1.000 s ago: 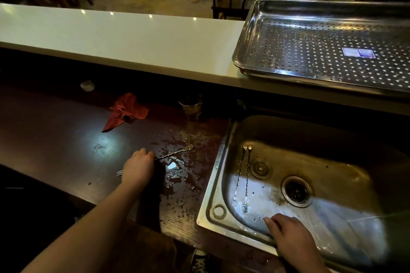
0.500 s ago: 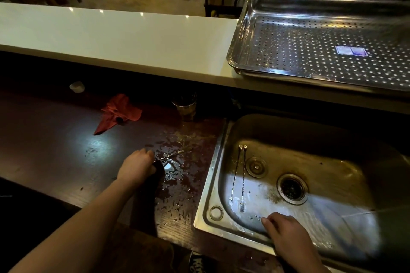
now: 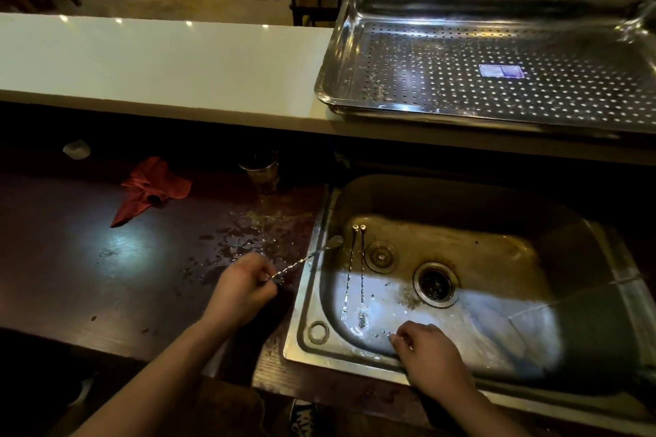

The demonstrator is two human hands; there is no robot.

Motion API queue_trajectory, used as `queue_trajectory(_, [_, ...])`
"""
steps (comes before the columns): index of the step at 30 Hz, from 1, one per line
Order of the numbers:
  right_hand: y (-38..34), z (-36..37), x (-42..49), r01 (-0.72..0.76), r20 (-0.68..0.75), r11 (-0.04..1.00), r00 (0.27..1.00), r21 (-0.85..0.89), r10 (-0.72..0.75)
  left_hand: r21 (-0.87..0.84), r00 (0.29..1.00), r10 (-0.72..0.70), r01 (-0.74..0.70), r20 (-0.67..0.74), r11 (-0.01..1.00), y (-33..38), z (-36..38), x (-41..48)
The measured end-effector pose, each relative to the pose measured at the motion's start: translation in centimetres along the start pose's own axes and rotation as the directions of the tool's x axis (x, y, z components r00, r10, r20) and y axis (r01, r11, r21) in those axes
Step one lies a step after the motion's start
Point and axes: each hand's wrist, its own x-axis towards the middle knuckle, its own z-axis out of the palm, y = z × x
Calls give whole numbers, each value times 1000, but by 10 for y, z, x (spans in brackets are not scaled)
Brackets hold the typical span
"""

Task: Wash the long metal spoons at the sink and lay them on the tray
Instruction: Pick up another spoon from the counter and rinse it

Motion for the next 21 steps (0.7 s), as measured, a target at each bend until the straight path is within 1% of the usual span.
queue_trajectory(2, [-2, -3, 1, -27, 24, 999, 999, 21, 26, -55, 1000, 7, -7, 8, 998, 18, 12, -4])
queue_trajectory(4, [-2, -7, 2, -74, 59, 994, 996, 84, 69, -92, 999, 18, -15, 31, 996, 36, 28, -7])
queue_trajectory(6, [1, -11, 2, -129, 90, 974, 989, 185, 114, -136, 998, 39, -32, 48, 990, 52, 45, -7])
queue_trajectory(8, [9, -16, 1, -210, 106, 918, 977, 337, 184, -198, 994, 54, -35, 91, 979, 67, 63, -7])
queue_trajectory(11, [24, -25, -6, -304, 117, 771, 950, 559, 290, -277, 987, 37, 9, 158, 961, 90, 86, -9])
queue_trajectory(13, [34, -32, -13, -320, 113, 685, 937, 654, 329, -318, 980, 28, 36, 195, 947, 106, 102, -11])
queue_trajectory(15, [43, -42, -21, -314, 123, 554, 927, 771, 355, -368, 972, 25, 65, 234, 927, 124, 116, -15])
queue_trajectory(18, [52, -64, -29, -225, 107, 258, 908, 939, 405, -398, 959, 34, 84, 281, 913, 152, 136, -20])
queue_trajectory(21, [61, -88, -31, -84, 44, 63, 877, 995, 479, -404, 955, 82, 42, 285, 914, 177, 154, -28])
